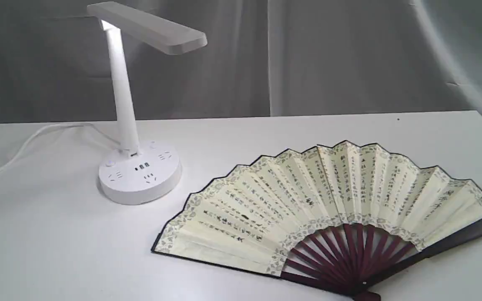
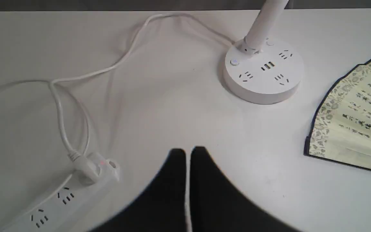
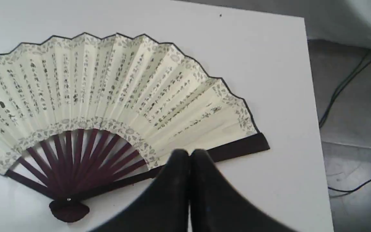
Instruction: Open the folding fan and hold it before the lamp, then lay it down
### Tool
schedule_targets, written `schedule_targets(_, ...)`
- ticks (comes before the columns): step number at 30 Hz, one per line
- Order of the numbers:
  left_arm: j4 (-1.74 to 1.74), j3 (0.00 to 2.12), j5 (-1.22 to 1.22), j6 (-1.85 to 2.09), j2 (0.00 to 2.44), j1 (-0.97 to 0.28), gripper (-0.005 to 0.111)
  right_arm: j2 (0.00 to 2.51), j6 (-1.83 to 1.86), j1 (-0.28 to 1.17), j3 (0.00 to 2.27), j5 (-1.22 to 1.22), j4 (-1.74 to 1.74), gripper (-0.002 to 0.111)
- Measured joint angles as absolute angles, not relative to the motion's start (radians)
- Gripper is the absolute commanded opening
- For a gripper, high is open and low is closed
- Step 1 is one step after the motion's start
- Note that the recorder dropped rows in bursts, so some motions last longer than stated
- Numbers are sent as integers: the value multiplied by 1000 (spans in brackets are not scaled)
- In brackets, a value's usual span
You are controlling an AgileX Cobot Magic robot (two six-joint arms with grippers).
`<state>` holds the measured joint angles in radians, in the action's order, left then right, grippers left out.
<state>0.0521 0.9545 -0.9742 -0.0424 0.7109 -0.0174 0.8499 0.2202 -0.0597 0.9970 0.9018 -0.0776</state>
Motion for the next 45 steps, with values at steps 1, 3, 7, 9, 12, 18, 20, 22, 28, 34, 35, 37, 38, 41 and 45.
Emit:
schedule_targets(1,52,939,-974,-42,686,-17,0,832,220,-60,997,904,-78,0)
schedule_targets(3,51,899,-974,-42,614,-17,0,785,218,-60,997,912,-78,0)
schedule_targets(7,60,848,-974,-42,496,-17,0,686,218,-60,997,953,-76,0)
schedule_targets(9,67,830,-963,-42,435,-17,0,631,218,-60,997,980,-71,0)
schedule_targets(12,69,819,-938,-42,350,-17,0,553,214,-60,997,1025,-61,0)
schedule_targets(18,69,817,-941,-44,186,-17,0,385,206,-60,997,1070,-45,0)
schedule_targets(20,69,817,-945,-46,133,-17,0,323,208,-60,997,1083,-26,0)
schedule_targets(22,69,817,-945,-46,69,-17,0,262,208,-60,997,1101,-6,0)
schedule_targets(28,109,824,-983,-46,3,-17,0,97,206,-60,997,1192,58,0)
schedule_targets(34,126,829,-1040,-46,3,-17,0,0,162,-60,1001,1218,129,0)
schedule_targets(35,126,829,-1043,-44,3,-17,0,1,160,-60,1001,1218,134,0)
schedule_targets(37,129,829,-1037,-44,3,-17,0,1,155,-60,1001,1218,139,0)
schedule_targets(38,129,829,-1027,-44,1,-17,0,1,155,-60,1001,1218,137,0)
schedule_targets(41,129,829,-991,-44,0,-17,0,1,155,-60,997,1218,123,0)
schedule_targets(45,129,814,-888,-44,0,-17,0,1,155,-60,936,1131,85,0)
